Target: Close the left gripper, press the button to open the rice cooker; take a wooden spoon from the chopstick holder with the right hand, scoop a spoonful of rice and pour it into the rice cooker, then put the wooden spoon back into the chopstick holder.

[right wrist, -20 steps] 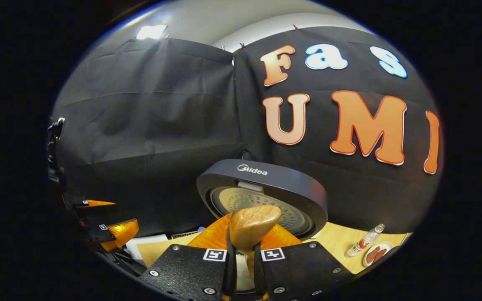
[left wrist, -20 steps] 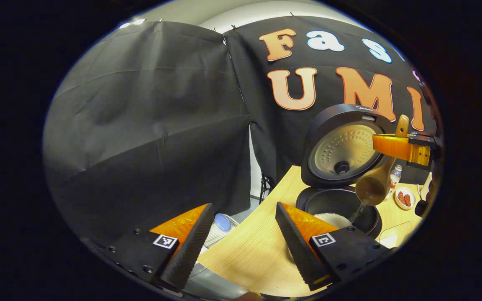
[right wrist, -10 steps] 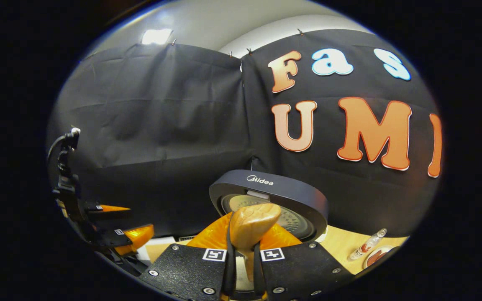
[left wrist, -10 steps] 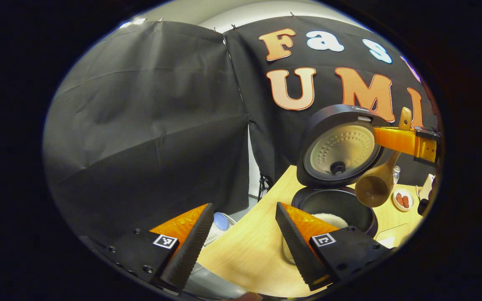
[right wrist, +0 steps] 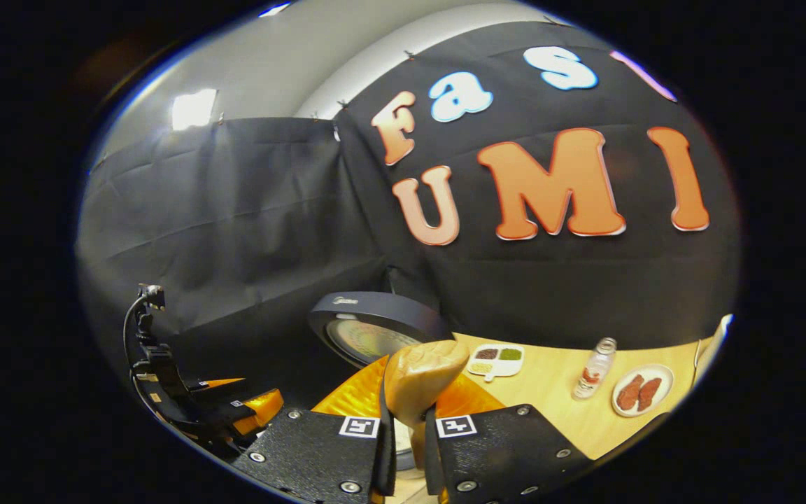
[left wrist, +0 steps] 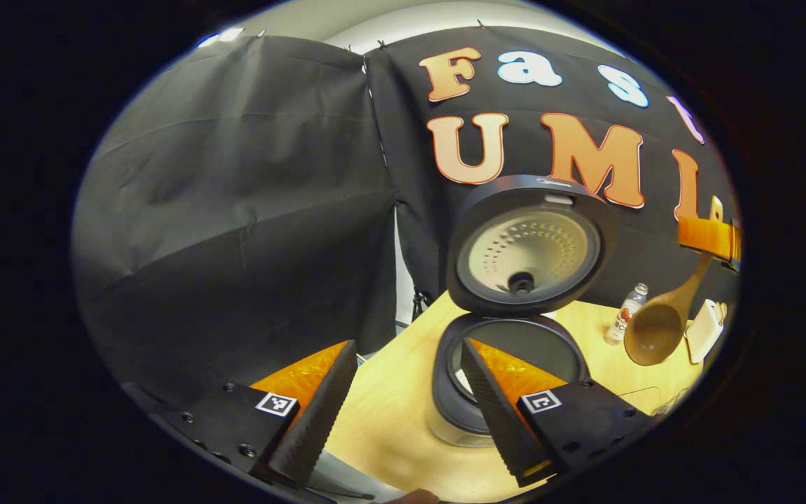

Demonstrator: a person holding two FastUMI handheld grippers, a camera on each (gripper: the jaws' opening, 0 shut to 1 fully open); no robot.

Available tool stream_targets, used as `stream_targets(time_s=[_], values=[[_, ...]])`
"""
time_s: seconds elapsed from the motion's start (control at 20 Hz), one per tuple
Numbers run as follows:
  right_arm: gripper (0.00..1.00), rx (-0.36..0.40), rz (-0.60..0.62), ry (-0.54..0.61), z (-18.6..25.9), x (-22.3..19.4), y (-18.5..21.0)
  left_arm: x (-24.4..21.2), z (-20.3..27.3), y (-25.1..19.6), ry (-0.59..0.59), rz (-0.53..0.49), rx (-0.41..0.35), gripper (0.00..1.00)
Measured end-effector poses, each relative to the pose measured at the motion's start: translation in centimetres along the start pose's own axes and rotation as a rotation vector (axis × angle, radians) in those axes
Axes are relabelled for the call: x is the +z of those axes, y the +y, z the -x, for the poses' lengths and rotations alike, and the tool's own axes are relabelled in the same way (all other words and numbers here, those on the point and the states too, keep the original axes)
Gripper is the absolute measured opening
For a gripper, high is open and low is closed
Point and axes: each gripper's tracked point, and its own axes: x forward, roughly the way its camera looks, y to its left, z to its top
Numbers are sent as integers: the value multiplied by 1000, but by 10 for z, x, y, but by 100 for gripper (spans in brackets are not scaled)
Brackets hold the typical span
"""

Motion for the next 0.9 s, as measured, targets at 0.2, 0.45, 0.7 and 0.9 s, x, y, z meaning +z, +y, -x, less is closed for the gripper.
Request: stream_targets(time_s=[0.2, 0.45, 0.7, 0.9], values=[[16, -167, -83, 25, 47, -15, -87, -2, 12, -38, 13, -17, -35, 100], [16, -365, -150, 44, 119, -42, -188, 4, 22, -81, 19, -41, -79, 100], [16, -534, -269, 49, 183, -72, -261, 16, 31, -111, 16, -61, -111, 100], [16, -602, -414, 16, 214, -98, -288, 23, 36, -120, 9, -88, -114, 100]])
